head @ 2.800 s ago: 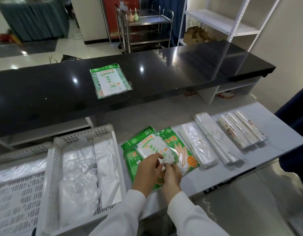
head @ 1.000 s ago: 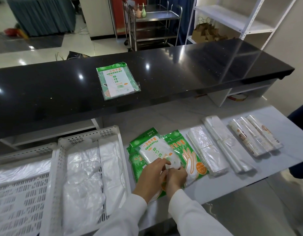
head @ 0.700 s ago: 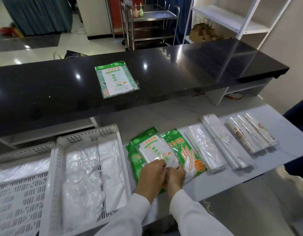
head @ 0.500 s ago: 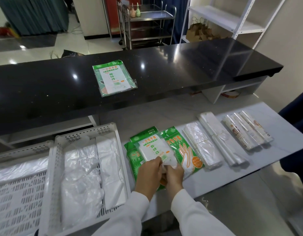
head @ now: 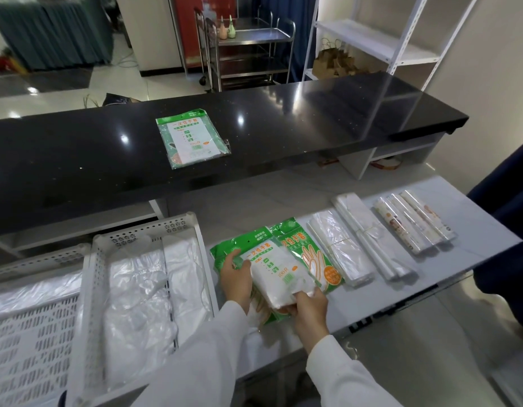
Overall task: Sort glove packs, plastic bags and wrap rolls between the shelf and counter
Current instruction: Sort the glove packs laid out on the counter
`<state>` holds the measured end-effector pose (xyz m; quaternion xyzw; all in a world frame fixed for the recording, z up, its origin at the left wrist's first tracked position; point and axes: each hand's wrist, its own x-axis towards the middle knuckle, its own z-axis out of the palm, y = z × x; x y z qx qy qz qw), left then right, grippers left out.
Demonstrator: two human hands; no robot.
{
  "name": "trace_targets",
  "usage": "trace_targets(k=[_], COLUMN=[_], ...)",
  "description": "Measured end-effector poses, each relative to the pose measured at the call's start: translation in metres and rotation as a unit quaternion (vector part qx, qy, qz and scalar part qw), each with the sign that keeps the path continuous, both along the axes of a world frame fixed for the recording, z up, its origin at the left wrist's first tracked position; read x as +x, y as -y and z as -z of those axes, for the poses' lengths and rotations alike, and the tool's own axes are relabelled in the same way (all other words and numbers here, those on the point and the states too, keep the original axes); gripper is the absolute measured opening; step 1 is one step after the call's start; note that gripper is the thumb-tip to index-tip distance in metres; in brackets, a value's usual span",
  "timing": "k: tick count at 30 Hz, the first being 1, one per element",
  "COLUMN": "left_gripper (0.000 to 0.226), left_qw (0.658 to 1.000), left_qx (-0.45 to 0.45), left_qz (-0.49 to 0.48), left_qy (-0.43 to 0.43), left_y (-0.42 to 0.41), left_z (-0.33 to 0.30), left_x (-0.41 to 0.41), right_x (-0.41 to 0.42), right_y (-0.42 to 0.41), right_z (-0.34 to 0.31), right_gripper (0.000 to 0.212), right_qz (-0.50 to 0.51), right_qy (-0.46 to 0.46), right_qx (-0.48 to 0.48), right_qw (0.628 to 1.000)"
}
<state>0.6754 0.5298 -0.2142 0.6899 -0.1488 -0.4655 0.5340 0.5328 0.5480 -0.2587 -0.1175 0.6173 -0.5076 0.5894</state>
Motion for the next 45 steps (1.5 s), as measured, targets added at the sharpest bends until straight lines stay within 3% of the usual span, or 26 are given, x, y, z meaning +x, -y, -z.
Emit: trace_targets(k=[5, 13, 20, 27, 38, 42, 45], left_gripper=[0.033, 0.034, 0.054, 0.063, 0.064, 0.062, 0.054], left_qw=[0.99, 0.983, 0.994, 0.998, 0.986, 0.985, 0.98], left_qx=[0.011, 0.022, 0.0, 0.007, 0.037, 0.013, 0.004], left_qz=[-0.076, -0.076, -0.084, -0.032, 0.037, 0.039, 0.06], left_qy=[-0.119, -0.164, -0.074, 0.055, 0.161, 0.168, 0.19], left_y=[0.028, 0.038, 0.041, 0.039, 0.034, 0.029, 0.029], left_z=[0.008, 0.022, 0.024, 0.023, 0.018, 0.015, 0.014], left_x=[0.009, 0.018, 0.008, 0.004, 0.003, 0.0, 0.0], right_x=[-0.011, -0.025, -0.044, -0.068, -0.123, -0.15, -0.158], right_y=[-0.005, -0.015, -0.028, -0.039, -0.051, -0.05, -0.047], right_z=[-0.003, -0.017, -0.032, -0.049, -0.076, -0.099, -0.109], right_gripper=[0.038, 0.035, 0.031, 0.033, 0.028, 0.051, 0.056], right_qz=[-0.001, -0.019, -0.037, -0.058, -0.085, -0.092, -0.082], right_qy=[0.021, 0.004, -0.026, -0.035, -0.046, -0.028, -0.019], right_qx=[0.006, -0.021, -0.022, -0.05, -0.087, -0.12, -0.14], right_qw=[1.0, 1.0, 0.999, 0.996, 0.991, 0.988, 0.986])
